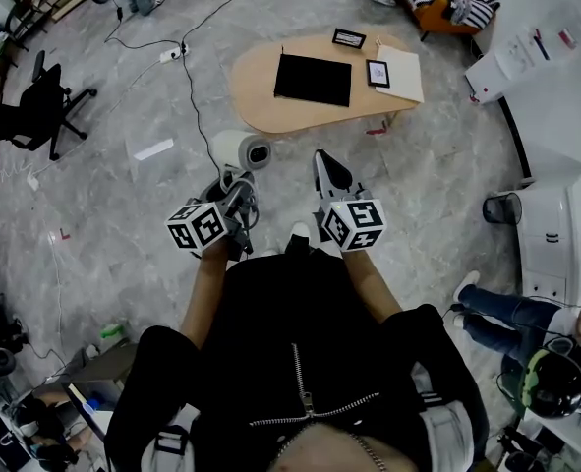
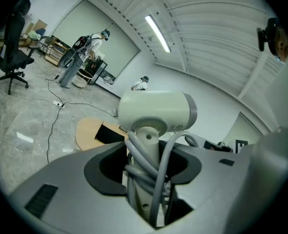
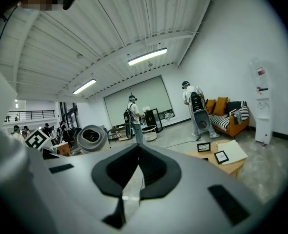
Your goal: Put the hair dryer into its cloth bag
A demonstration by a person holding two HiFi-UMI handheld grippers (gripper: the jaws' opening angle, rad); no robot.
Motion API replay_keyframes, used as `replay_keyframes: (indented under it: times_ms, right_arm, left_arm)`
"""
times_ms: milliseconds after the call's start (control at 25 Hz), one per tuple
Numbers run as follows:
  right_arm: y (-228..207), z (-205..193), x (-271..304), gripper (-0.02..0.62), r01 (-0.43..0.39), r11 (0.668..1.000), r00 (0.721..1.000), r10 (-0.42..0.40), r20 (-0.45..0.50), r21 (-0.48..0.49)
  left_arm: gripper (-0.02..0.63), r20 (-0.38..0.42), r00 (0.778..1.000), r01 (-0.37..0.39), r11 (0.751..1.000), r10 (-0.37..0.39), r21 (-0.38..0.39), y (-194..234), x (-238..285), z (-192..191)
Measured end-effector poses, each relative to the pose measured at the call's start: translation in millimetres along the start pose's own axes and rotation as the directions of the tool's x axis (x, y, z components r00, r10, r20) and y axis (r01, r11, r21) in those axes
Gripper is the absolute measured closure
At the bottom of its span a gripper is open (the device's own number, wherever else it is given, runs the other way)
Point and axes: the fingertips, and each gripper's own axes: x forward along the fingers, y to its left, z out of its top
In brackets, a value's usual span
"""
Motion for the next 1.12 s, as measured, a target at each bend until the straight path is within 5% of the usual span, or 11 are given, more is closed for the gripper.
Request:
replay_keyframes:
  times_ms: [440,1120]
  right_arm:
    - [-57.4,-2.3,11.8,0.584,0.028,0.999,0.998,-0.027,-0.064,0.017]
    - [-51.8,-3.6,43.8,0.584,-0.042,0.998,0.991,0.038,-0.126,-0.036]
  left_arm:
    - [0.397,0.036,0.998,-0.052,0.998,0.053,-0.027,-4.2,22.5,1.6]
    - [0.396,0.028,0.997,-0.076,0.996,0.077,-0.036,1.7,41.9,14.0]
